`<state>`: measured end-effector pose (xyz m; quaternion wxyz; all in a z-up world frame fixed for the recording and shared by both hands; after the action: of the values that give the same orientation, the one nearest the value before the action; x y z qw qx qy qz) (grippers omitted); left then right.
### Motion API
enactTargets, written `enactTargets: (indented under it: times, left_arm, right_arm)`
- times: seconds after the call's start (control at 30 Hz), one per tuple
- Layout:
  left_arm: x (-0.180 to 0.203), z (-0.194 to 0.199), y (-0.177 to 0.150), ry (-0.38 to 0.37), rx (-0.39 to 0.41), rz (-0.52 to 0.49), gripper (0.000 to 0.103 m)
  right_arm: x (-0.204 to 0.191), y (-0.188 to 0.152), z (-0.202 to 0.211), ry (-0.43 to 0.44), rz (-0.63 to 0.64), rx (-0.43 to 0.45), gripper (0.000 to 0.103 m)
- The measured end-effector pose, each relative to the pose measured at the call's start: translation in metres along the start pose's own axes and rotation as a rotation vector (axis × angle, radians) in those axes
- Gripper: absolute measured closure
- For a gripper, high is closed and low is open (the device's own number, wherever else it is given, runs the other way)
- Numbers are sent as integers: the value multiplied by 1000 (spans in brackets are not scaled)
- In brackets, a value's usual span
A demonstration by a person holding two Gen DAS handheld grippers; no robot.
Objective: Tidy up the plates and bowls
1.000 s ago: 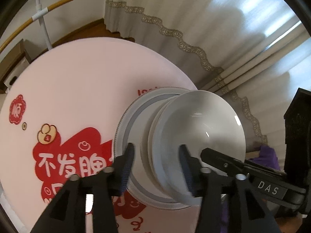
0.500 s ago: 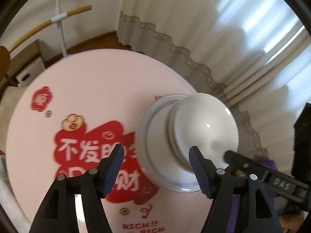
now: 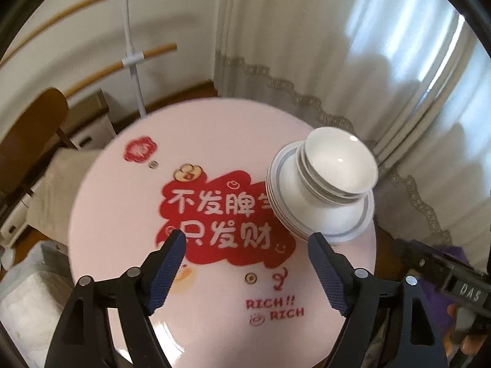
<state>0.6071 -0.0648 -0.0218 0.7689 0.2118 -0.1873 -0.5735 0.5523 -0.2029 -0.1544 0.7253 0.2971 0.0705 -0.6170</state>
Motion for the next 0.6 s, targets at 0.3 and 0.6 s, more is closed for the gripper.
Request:
enactTargets:
  times: [0.3, 0.6]
  left_arm:
    - [0, 81, -69, 25, 130, -53, 9]
    - [-55, 103, -98, 10, 170, -76, 8]
  right_arm:
    - [-29, -67, 52, -45, 74, 106, 9]
    - [-60, -105, 64, -123, 118, 227, 3]
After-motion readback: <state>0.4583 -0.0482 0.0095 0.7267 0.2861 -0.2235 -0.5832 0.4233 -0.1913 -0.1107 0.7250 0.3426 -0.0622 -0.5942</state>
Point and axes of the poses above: each gripper's, at about its wrist camera, not at the fingertips, and z roughly against the way its jaws point, x to its right, y to its top, the point moved 10 cm from there along -z, roughly the way its jaws point, and after that the axes turned 5 degrees about y, right-handed, at the moved point
